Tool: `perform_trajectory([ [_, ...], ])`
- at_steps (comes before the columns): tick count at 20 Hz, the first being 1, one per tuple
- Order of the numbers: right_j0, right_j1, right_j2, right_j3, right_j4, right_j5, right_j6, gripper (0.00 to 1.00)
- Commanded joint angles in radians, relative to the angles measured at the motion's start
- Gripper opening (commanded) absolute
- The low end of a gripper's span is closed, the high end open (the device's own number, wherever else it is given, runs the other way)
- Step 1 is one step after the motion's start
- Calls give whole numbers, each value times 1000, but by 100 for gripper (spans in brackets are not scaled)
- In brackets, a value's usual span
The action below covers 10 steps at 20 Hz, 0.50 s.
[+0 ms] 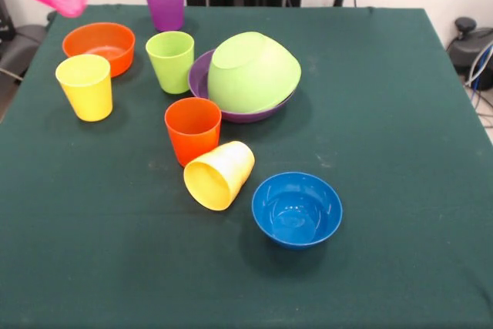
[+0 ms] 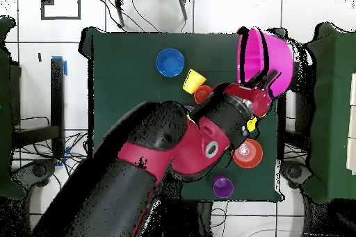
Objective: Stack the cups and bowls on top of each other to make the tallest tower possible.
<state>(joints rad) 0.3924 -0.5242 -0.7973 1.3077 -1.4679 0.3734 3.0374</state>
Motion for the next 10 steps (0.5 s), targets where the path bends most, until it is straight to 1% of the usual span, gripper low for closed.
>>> perform_trajectory([
  [1,-28,198,145,-48,-397,211,661,0],
  [3,-47,219,188,-52,-431,257,703,0],
  [6,-64,245,227,-64,-427,298,749,0],
  [7,-64,262,235,-71,-416,323,774,0],
  [10,-68,294,254,-86,-416,366,837,0],
])
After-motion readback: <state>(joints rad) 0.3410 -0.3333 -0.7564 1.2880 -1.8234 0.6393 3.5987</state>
